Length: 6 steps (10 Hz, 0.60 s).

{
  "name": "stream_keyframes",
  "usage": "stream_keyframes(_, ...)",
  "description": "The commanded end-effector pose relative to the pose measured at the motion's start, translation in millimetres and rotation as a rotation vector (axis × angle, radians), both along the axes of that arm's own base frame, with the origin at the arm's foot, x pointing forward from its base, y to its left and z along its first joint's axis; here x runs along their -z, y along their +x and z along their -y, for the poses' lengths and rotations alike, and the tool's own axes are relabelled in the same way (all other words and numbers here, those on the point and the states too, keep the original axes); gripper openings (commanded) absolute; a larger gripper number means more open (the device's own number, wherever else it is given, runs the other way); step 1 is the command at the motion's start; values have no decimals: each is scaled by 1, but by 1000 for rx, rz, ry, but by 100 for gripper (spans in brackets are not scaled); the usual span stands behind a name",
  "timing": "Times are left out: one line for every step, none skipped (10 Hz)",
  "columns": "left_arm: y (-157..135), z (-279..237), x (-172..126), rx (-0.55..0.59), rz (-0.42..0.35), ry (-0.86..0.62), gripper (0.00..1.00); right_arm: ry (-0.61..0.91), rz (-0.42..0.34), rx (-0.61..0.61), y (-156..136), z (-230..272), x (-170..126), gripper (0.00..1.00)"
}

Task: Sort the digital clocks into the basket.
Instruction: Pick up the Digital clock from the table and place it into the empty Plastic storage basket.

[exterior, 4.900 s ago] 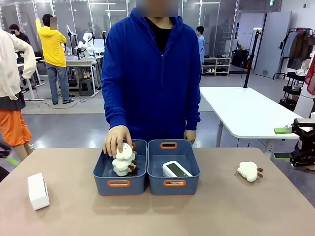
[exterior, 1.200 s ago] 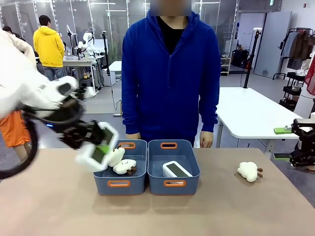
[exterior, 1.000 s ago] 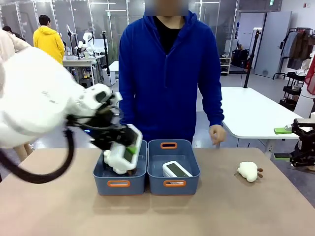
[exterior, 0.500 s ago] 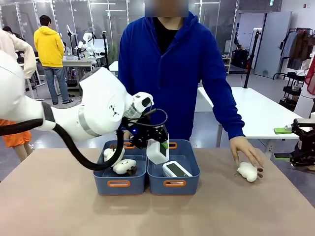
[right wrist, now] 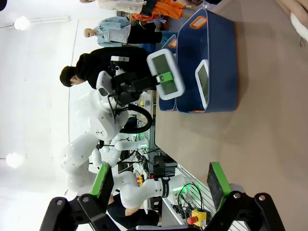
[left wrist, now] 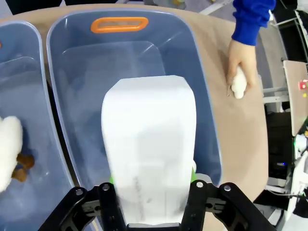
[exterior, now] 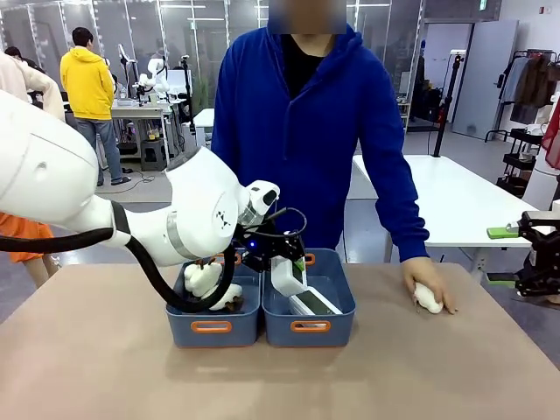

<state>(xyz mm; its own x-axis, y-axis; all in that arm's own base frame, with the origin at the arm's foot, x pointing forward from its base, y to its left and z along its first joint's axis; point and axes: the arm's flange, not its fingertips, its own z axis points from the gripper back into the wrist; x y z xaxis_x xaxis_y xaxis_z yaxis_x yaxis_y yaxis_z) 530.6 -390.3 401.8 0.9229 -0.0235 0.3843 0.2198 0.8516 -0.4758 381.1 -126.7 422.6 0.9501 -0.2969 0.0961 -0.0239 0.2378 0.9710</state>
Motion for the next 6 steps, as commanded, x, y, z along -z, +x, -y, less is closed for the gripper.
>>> stream_keyframes(4, 5, 4, -16, -1, -15, 63, -11, -26, 2, 0, 1, -5, 100)
stream_keyframes(5, 7, 3, -8, 10, -15, 83, -11, -26, 2, 0, 1, -5, 100)
stream_keyframes(0, 7, -3, -5, 10, -21, 89, -11, -26, 2, 0, 1, -5, 100)
stream_keyframes(-8, 5, -8, 4, 12, -17, 100, -11, -26, 2, 0, 1, -5, 100)
stream_keyframes(-17, 1, -15, 16, 10, -31, 100, -11, -26, 2, 0, 1, -5, 100)
stream_keyframes(-27, -11, -28, 23, -33, -57, 100, -11, -26, 2, 0, 1, -5, 100)
